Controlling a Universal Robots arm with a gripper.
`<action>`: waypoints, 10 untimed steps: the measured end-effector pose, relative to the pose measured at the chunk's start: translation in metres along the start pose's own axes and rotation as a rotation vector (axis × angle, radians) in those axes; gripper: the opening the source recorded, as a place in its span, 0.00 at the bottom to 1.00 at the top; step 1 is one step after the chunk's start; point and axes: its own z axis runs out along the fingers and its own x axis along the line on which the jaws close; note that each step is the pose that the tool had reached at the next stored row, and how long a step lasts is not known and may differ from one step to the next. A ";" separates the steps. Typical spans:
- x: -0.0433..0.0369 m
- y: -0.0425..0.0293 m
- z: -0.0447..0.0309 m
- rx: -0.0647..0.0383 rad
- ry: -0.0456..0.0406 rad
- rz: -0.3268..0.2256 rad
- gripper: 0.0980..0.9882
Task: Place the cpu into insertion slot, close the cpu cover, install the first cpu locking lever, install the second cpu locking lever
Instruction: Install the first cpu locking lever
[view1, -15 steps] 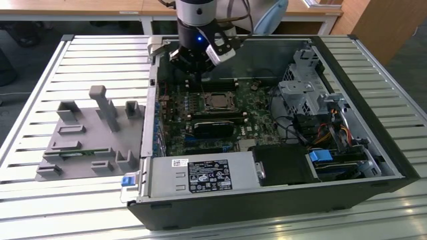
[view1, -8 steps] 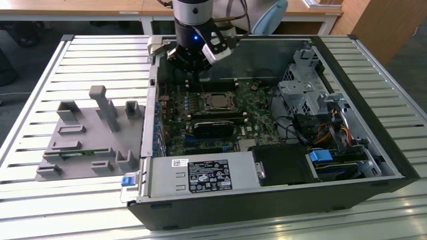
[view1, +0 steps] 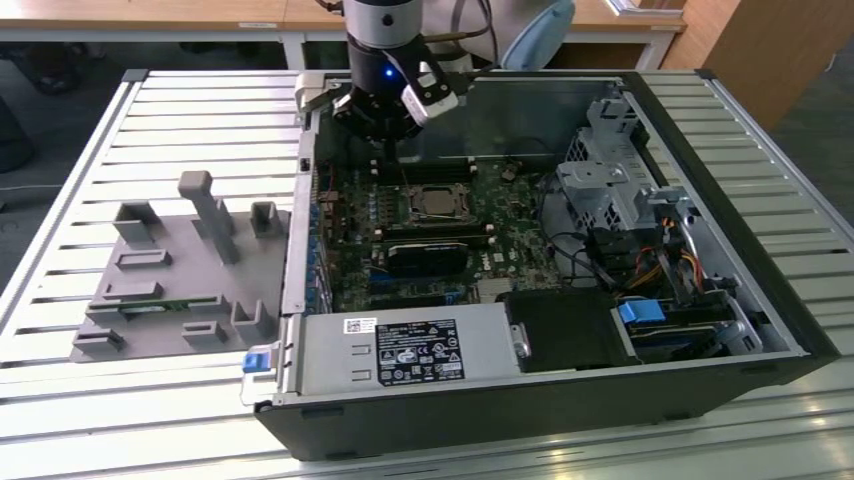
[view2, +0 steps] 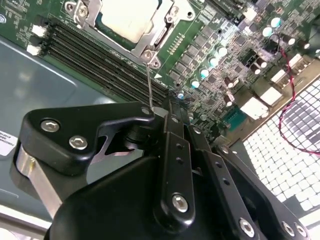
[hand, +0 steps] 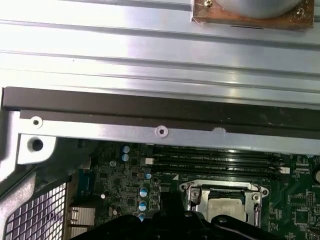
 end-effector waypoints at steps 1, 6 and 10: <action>-0.0006 0.0003 0.0001 0.000 0.0000 0.001 0.01; -0.0104 0.0008 0.0006 0.000 -0.0002 0.003 0.01; -0.0236 0.0013 0.0019 0.000 -0.0003 0.004 0.01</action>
